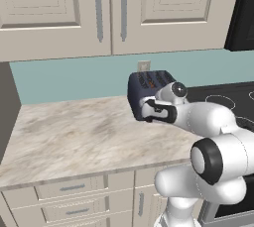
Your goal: Start the toaster. Once the lever pops up, take the bread to the plate on the dining counter.
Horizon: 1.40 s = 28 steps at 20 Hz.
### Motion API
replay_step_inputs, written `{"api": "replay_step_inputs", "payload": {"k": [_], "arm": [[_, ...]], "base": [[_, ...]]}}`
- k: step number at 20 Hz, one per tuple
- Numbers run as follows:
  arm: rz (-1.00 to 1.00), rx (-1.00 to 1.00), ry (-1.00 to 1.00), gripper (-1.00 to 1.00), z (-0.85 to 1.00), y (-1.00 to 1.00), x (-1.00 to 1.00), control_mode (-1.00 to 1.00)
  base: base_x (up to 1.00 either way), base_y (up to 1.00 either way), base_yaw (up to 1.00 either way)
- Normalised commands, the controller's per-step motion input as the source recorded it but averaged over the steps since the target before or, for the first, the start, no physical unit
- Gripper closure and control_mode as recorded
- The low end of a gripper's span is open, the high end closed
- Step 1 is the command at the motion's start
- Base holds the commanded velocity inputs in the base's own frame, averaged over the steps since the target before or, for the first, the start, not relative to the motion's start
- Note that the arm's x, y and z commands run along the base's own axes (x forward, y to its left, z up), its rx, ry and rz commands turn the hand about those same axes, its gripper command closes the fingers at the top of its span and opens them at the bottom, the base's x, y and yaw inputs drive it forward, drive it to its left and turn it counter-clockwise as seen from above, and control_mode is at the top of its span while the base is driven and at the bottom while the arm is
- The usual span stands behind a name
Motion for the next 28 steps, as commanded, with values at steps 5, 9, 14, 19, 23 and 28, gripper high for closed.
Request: {"api": "replay_step_inputs", "payload": {"k": [5,9,14,19,23,28], "arm": [[0.0,0.0,-0.06,-1.0,0.26,-0.1,0.0,-1.0],[0.0,0.0,-0.09,-1.0,0.25,-0.14,-0.01,-1.0],[0.0,0.0,-0.16,-1.0,0.16,-0.12,-0.01,-1.0],[0.0,0.0,-0.15,-1.0,0.11,-0.06,0.0,-1.0],[0.0,0.0,-0.02,-1.0,0.1,-0.09,0.0,-1.0],[0.0,0.0,0.0,-1.0,0.05,-0.16,0.0,-1.0]], "base": [[0.0,0.0,0.0],[0.0,0.0,0.0],[0.0,0.0,0.0],[0.0,0.0,0.0],[0.0,0.0,0.0],[0.0,0.0,0.0]]}}
